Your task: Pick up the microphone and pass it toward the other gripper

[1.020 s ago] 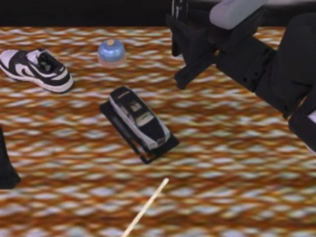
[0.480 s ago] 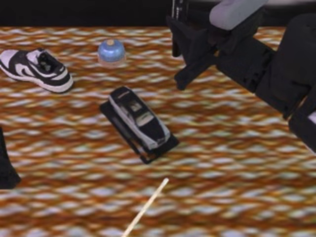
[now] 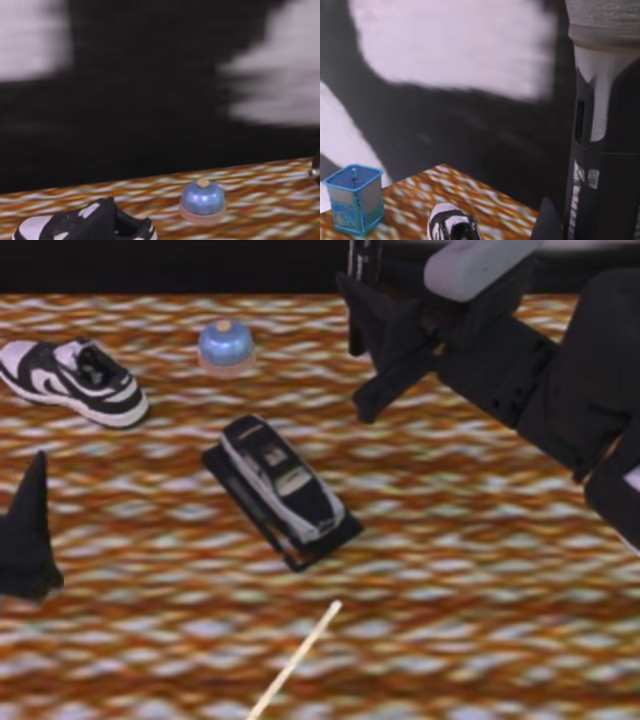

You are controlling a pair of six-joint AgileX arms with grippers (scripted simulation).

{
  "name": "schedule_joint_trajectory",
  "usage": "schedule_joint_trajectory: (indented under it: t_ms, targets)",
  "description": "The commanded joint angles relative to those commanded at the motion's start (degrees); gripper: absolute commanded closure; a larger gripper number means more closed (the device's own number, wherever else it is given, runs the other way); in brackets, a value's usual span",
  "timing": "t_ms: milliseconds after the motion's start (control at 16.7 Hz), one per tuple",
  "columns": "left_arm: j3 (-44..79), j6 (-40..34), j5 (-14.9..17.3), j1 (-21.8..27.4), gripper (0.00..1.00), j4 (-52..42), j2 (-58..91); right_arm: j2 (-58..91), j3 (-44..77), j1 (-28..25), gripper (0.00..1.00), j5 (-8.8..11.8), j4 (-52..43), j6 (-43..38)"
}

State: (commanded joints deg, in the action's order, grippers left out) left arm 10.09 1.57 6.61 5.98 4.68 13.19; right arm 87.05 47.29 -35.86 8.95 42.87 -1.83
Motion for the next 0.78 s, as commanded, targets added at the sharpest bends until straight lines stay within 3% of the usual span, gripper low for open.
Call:
schedule_joint_trajectory:
  t_ms: [480, 780]
  targets:
    - [23.42, 1.57, 14.43, 13.04, 0.00, 11.37, 37.20, 0.00, 0.00, 0.00, 1.00, 0.00, 0.00, 0.00]
    - [32.09, 2.08, 20.05, 18.12, 0.00, 15.28, 50.64, 0.00, 0.00, 0.00, 1.00, 0.00, 0.00, 0.00]
